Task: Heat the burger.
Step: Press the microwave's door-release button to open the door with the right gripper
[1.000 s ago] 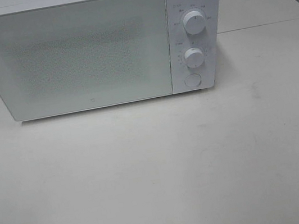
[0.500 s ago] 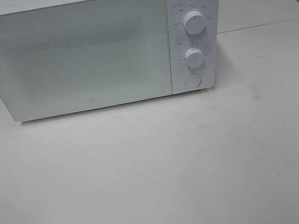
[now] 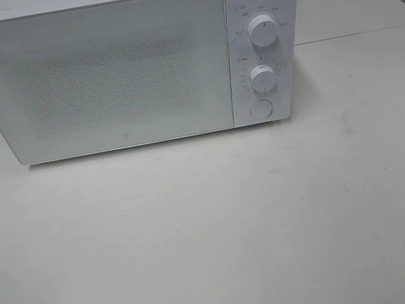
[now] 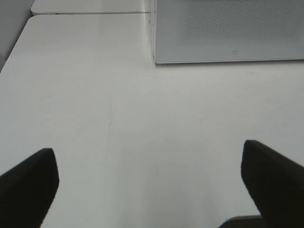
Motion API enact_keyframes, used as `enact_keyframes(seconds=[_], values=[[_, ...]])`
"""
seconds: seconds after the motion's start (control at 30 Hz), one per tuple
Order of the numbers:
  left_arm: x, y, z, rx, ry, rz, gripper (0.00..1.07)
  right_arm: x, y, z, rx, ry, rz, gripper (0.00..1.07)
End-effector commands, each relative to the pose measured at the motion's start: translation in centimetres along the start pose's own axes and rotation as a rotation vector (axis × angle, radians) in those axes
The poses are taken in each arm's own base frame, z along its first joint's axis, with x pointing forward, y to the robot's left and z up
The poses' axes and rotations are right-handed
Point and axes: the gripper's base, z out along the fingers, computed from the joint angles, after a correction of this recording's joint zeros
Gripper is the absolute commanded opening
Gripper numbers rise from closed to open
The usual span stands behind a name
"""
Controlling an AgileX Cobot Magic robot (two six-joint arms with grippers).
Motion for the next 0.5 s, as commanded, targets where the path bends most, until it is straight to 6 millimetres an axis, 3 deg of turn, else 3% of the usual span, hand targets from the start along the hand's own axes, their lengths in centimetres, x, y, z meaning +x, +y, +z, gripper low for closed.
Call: enact_keyframes(seconds=[0.03,0.5], values=[[-0.06,-0.04,-0.09,-0.001,-0.019,-0.006,0.99,0.16,0.01,-0.28,0.006,-0.034,0.003,0.74],[-0.06,-0.04,-0.09,-0.001,-0.019,-0.006,0.99,-0.15,0.02,-0.52,0.006,-0.057,0.003,0.74]])
